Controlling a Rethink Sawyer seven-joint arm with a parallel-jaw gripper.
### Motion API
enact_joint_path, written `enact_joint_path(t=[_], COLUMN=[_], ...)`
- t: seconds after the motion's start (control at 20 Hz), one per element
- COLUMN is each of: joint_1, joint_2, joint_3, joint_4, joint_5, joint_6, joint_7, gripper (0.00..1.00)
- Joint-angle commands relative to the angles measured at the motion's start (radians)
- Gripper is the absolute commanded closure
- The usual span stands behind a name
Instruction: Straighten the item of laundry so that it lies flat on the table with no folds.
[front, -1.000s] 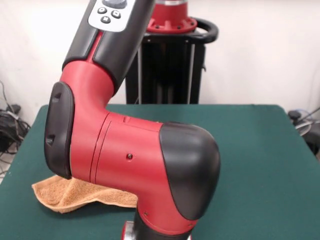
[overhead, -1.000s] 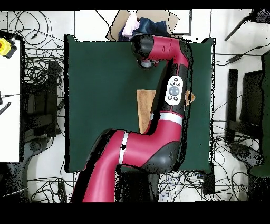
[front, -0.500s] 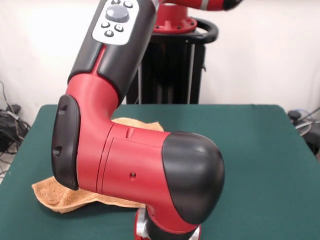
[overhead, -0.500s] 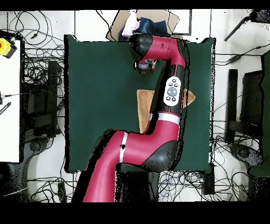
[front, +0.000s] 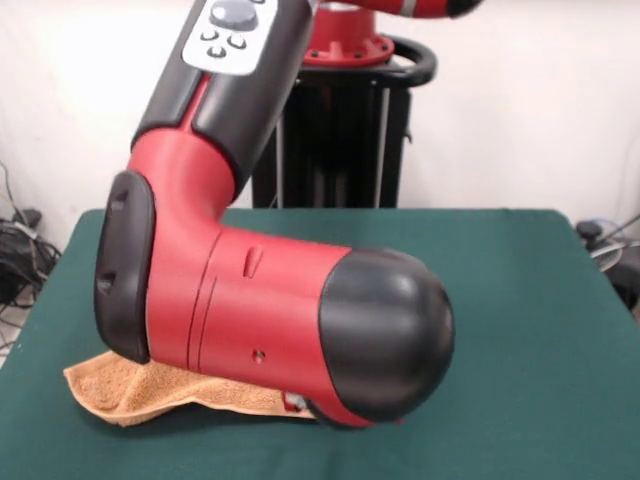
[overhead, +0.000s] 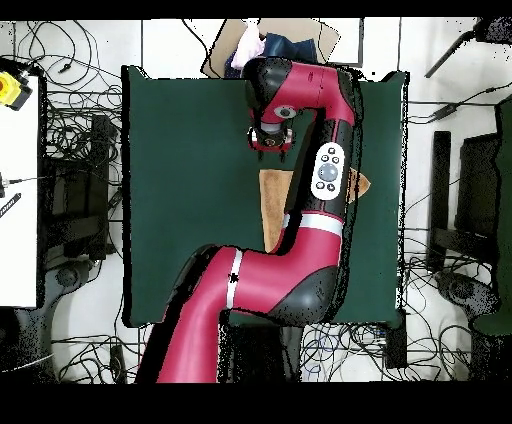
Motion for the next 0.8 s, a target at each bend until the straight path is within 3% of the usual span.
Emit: enact_joint_path(t=[0.05,0.45,0.65,0.8], joint_1=[0.009,0.020,0.019,0.015], joint_2=[-0.096,-0.052,-0.031,0.032], joint_3=[-0.008,-0.025,-0.024,-0.026], joint_4=[0.121,0.119,0.149,0.093], joint_5=[0.015,-0.041,-0.071,-0.095], joint_6=[0.086,0.105,-0.012,-0.049], joint_7=[0.060,0.067,0.115,0.125], gripper=[0.00,0.00,0.00,0.00])
